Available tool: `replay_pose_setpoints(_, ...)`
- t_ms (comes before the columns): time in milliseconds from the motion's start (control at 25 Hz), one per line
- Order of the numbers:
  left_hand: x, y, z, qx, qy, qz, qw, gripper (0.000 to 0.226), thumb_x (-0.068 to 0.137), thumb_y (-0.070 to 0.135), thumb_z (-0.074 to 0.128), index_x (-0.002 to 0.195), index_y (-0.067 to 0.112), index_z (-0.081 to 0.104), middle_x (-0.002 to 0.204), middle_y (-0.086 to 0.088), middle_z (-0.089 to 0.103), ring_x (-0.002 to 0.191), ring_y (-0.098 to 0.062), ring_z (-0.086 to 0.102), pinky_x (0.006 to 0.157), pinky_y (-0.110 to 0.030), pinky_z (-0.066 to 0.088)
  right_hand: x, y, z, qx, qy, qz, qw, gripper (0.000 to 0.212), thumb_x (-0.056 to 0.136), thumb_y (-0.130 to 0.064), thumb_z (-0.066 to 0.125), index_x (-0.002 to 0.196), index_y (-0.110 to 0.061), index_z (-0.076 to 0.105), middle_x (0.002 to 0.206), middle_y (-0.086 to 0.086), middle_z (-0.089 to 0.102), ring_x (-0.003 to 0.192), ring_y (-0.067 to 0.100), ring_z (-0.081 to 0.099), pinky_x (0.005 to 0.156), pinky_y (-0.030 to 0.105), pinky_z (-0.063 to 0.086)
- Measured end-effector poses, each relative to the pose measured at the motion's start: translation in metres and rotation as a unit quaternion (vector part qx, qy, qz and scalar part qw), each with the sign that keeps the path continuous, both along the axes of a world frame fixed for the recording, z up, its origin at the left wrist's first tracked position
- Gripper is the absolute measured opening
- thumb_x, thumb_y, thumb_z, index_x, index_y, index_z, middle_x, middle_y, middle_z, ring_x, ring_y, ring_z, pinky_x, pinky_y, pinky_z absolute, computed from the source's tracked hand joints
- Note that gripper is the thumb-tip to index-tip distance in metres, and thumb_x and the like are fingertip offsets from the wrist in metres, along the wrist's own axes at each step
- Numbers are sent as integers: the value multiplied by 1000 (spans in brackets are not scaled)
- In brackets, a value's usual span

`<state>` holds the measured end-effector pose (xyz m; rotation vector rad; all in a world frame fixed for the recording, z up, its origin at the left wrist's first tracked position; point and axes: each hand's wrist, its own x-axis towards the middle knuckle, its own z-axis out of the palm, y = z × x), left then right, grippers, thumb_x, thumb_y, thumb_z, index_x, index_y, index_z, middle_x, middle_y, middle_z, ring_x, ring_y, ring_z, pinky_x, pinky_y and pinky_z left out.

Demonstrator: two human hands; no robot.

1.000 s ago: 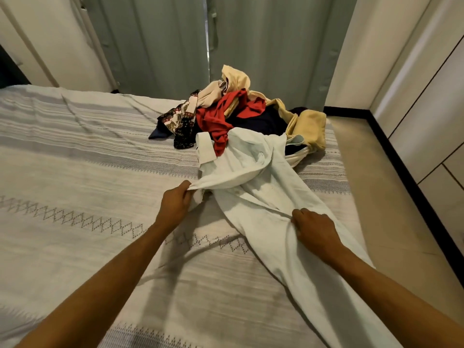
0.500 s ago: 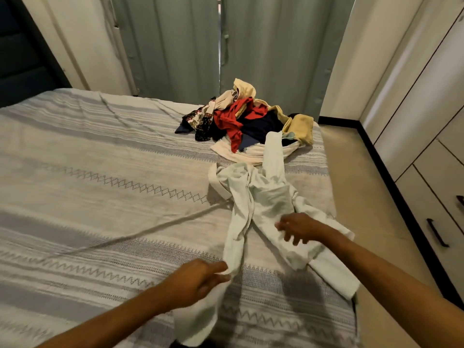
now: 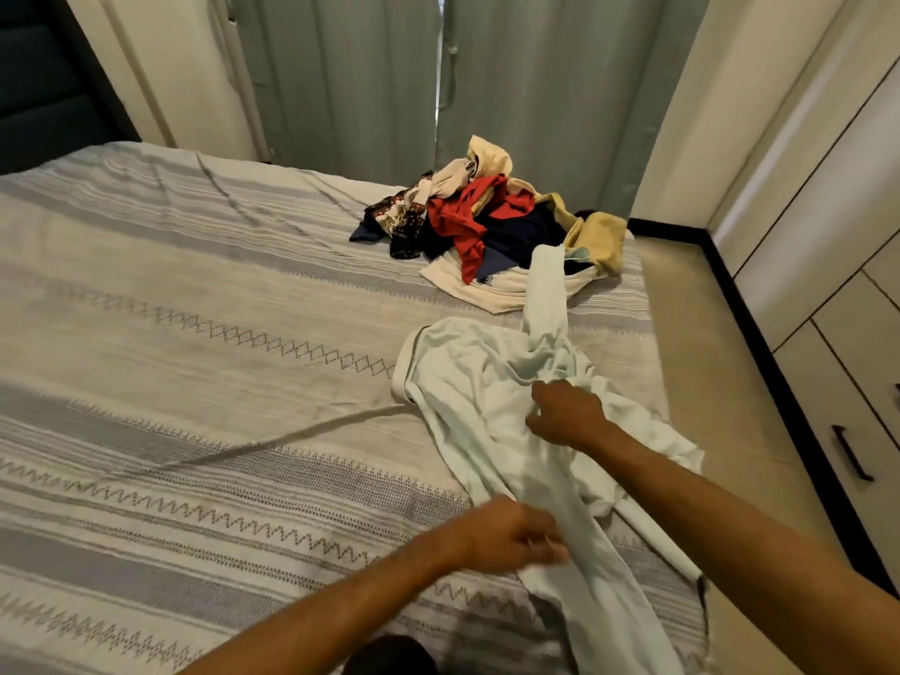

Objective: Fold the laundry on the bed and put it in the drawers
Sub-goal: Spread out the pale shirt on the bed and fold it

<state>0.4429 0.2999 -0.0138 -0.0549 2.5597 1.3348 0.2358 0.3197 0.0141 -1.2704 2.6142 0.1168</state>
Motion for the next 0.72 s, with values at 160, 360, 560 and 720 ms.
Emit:
replay_pose_setpoints(160,-19,-120,-44,107,-88,521,842,62,94,63,63,132,14,56,128,-9,67,110,-28,67,93,-41,58,-13,-45,-34,-76,-44,-6,996,41,96,-38,54,128,-13,53,125,15,60,116,37,58,83,43,46)
replay_pose_setpoints(360,-77,-168,-87,306,-107,640,697,100,74,69,79,146,6,50,138,-14,63,118,-34,65,101,-46,57,-62,-99,-59,-26,75,37,996,49,99,-47,50,137,-16,53,136,15,56,123,37,55,97,47,45)
replay_pose_setpoints(560,-112,-175,-76,112,-100,589,794,49,100,34,64,134,-1,58,134,-20,64,120,-37,62,102,-44,53,-106,-119,-53,-74,-13,9,997,36,98,-42,56,121,-16,63,123,14,67,110,34,63,88,43,53)
replay_pose_setpoints(720,-73,-251,58,74,116,483,865,31,106,38,56,131,21,64,125,3,70,112,-17,67,90,-33,53,-118,-131,-15,-195,-160,-4,968,78,85,-34,81,150,-13,42,148,16,51,133,33,50,103,39,43)
